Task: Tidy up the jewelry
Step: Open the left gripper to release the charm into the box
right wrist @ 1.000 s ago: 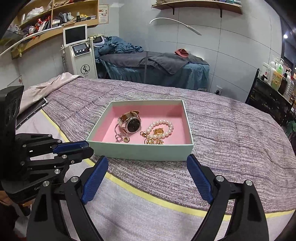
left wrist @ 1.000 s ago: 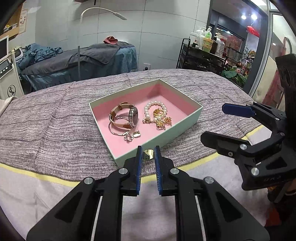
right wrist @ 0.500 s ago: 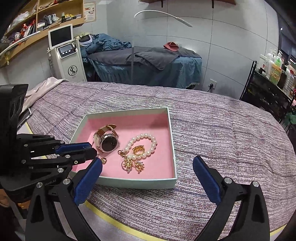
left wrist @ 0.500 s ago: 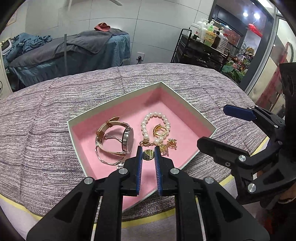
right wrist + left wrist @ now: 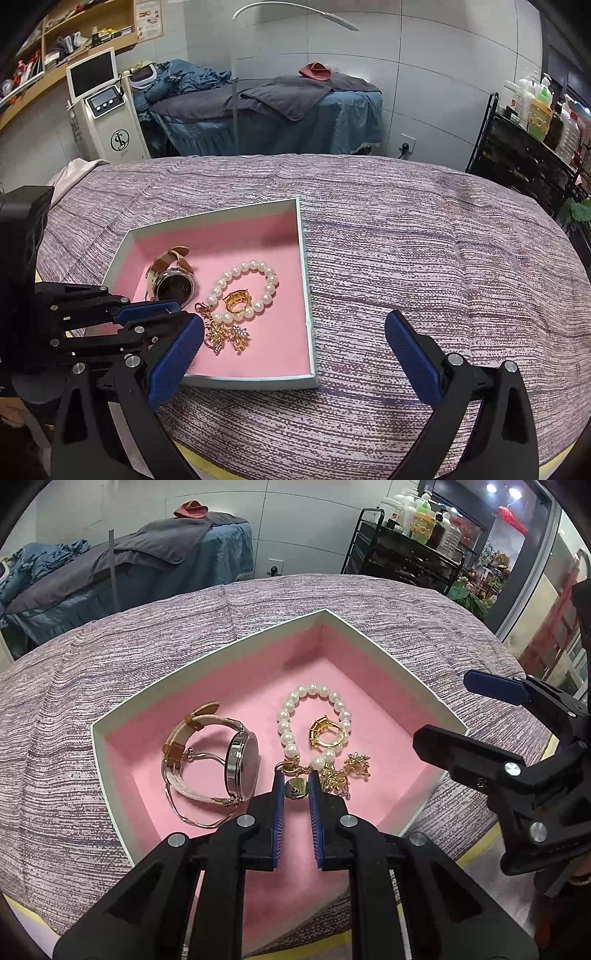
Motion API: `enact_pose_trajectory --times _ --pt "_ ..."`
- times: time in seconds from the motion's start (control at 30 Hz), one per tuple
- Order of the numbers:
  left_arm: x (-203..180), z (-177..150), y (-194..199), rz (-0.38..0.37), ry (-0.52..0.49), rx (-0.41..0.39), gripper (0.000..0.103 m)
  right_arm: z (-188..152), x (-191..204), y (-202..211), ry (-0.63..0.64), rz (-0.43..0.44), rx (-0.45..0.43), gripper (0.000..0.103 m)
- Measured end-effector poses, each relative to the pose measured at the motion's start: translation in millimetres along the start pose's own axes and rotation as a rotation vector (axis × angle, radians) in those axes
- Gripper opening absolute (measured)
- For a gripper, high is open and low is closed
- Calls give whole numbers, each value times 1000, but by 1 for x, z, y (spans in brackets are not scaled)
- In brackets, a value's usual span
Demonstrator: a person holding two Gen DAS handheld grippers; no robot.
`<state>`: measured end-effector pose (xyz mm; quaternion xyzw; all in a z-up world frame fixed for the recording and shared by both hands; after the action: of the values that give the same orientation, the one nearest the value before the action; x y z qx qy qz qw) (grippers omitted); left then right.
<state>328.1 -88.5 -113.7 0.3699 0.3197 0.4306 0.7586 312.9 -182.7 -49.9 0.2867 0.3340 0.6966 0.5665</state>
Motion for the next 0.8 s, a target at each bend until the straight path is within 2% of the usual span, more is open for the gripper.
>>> enact_pose_trajectory --times 0.43,0.57,0.63,0.7,0.73,0.8 --pt "-3 1 -5 23 -17 6 14 -1 -12 10 -52 8 -19 96" --pt "-2 1 1 25 -13 -9 17 -3 -16 13 -72 8 -23 96" --pt "-1 1 6 34 -12 -19 25 -4 -18 15 -84 6 -25 96" --pt "0 2 17 51 -17 -50 41 -6 -21 19 -103 5 -30 96" --pt "-1 2 24 59 -20 -71 45 -6 -22 21 -111 7 -34 96" --pt "0 1 42 86 -21 -119 67 -9 -24 28 -129 9 -45 96"
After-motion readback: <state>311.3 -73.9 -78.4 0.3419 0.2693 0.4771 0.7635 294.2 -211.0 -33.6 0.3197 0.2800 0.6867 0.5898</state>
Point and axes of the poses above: each gripper's, at about its wrist camera, not at the fingertips, and y roughly against the way its jaws point, x to its left, z to its top, the point moved 10 cm from there along -y, roughly the way its jaws point, and after that the axes turned 4 degrees about x, right-handed, at the moved point
